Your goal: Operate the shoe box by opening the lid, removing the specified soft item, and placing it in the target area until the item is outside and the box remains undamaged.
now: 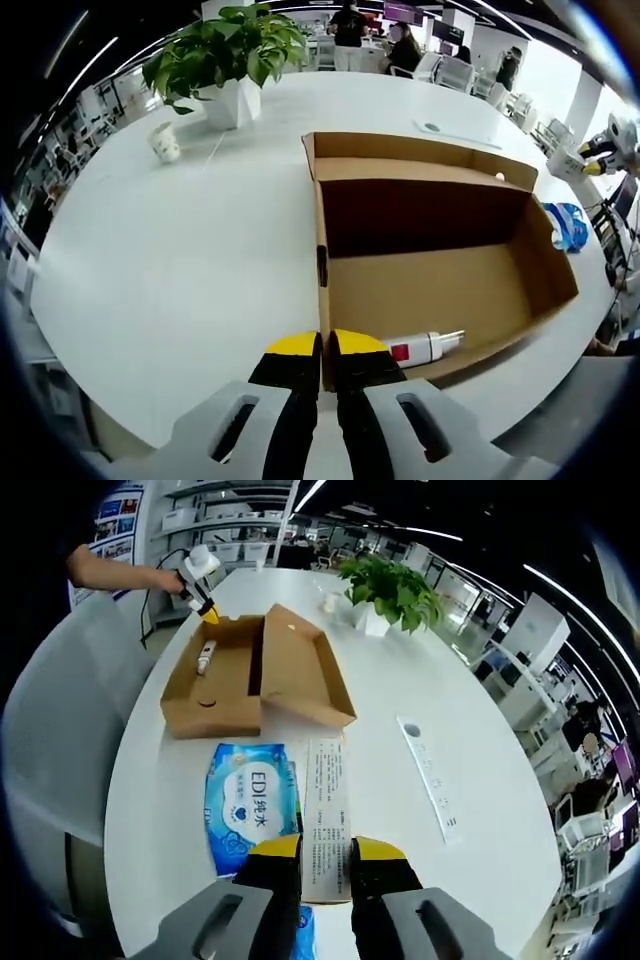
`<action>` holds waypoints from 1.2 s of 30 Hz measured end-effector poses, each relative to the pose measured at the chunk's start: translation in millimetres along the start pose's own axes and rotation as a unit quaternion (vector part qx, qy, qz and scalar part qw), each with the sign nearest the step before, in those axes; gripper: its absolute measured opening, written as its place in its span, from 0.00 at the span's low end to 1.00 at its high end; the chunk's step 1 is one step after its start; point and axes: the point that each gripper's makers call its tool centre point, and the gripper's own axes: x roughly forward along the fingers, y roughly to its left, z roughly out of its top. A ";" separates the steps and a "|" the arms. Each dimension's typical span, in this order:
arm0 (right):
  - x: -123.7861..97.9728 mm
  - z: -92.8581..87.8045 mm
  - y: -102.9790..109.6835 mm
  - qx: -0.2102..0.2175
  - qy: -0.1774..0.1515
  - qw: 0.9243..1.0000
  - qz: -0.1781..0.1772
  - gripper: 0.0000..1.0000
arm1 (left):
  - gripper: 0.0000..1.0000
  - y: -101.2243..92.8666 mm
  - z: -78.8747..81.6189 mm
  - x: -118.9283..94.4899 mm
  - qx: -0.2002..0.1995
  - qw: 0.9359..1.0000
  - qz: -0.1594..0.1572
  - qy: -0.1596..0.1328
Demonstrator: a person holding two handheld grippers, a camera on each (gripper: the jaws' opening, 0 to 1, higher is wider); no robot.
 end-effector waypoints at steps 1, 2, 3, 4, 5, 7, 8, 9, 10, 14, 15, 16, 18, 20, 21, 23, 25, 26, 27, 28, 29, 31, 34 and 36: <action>1.0 -3.0 -1.0 0.001 0.002 1.000 0.001 0.14 | 0.01 -0.5 -0.1 -0.4 0.000 1.000 0.000 0.000; 1.8 -5.6 -0.3 0.000 0.005 1.000 0.000 0.14 | 0.01 -0.8 -0.1 -0.6 0.001 1.000 0.001 0.000; 3.6 -10.2 -1.4 0.000 0.009 1.000 0.000 0.14 | 0.01 -0.9 -0.1 -0.6 0.002 1.000 0.002 0.001; 4.7 -13.8 -1.0 0.000 0.014 1.000 -0.001 0.14 | 0.01 -0.9 -0.1 -0.7 0.002 1.000 0.002 0.001; 6.4 -17.9 -2.1 0.004 0.016 1.000 0.000 0.14 | 0.01 -1.0 -0.1 -0.8 0.001 1.000 0.001 0.001; 9.5 -28.1 -3.9 0.006 0.021 1.000 0.003 0.14 | 0.01 -0.8 -0.1 -0.7 -0.001 1.000 0.001 0.001; 10.8 -31.2 -4.8 0.006 0.023 1.000 0.003 0.14 | 0.01 -0.7 0.0 -0.7 -0.001 1.000 0.001 0.001; 12.8 -35.3 -5.3 0.007 0.027 1.000 0.005 0.14 | 0.01 -1.1 -0.1 -1.1 -0.001 1.000 0.001 0.000; 14.0 -38.0 -5.3 0.006 0.031 0.999 0.005 0.14 | 0.01 -1.4 -0.2 -1.2 0.000 1.000 0.001 0.000; 21.2 -50.8 -8.5 0.006 0.045 0.999 0.008 0.14 | 0.01 -0.7 0.0 -0.6 0.001 1.000 0.002 0.001; 22.9 -53.5 -9.0 0.005 0.049 0.999 0.009 0.14 | 0.01 -0.8 -0.2 -0.8 0.000 1.000 0.002 0.001; 25.2 -57.8 -10.1 0.003 0.055 0.998 0.011 0.14 | 0.01 -0.9 -0.1 -0.9 0.001 1.000 0.002 0.001; 29.6 -65.2 -11.0 0.001 0.066 0.998 0.016 0.15 | 0.01 -0.7 -0.1 -0.6 0.001 1.000 0.002 0.001; 32.8 -70.1 -11.8 0.004 0.071 0.997 0.019 0.15 | 0.01 -0.9 -0.1 -0.8 0.002 1.000 0.001 0.001; 34.2 -72.5 -12.4 0.005 0.074 0.997 0.019 0.15 | 0.01 -0.7 -0.1 -0.6 0.002 1.000 0.001 0.001; 36.8 -76.5 -12.1 0.006 0.080 0.997 0.021 0.15 | 0.01 -0.6 -0.1 -0.4 0.001 1.000 0.001 0.001; 41.5 -84.5 -13.0 0.005 0.089 0.996 0.024 0.15 | 0.01 -0.6 -0.1 0.0 0.004 1.000 0.002 0.002; 42.1 -86.4 -11.9 0.003 0.093 0.995 0.027 0.15 | 0.01 -0.5 -0.1 0.1 0.004 1.000 0.002 0.002; 43.6 -89.2 -11.8 0.001 0.098 0.995 0.029 0.15 | 0.01 -1.0 -0.2 -0.1 0.004 1.000 0.002 0.002; 43.9 -90.8 -11.2 0.001 0.102 0.994 0.029 0.15 | 0.01 -1.1 -0.3 -0.1 0.004 1.000 0.002 0.002; 44.5 -93.6 -10.8 -0.005 0.107 0.994 0.031 0.15 | 0.01 -1.1 -0.3 -0.1 0.005 1.000 0.002 0.002; 46.1 -104.5 -11.9 -0.013 0.124 0.992 0.034 0.15 | 0.01 -0.9 -0.2 0.2 0.006 1.000 0.003 0.001; 46.6 -113.5 -13.8 -0.017 0.135 0.990 0.036 0.15 | 0.01 -0.4 0.0 0.7 0.006 1.000 0.002 0.001; 46.4 -118.6 -14.0 -0.025 0.145 0.988 0.037 0.15 | 0.01 -0.7 0.1 0.6 0.007 1.000 0.003 0.001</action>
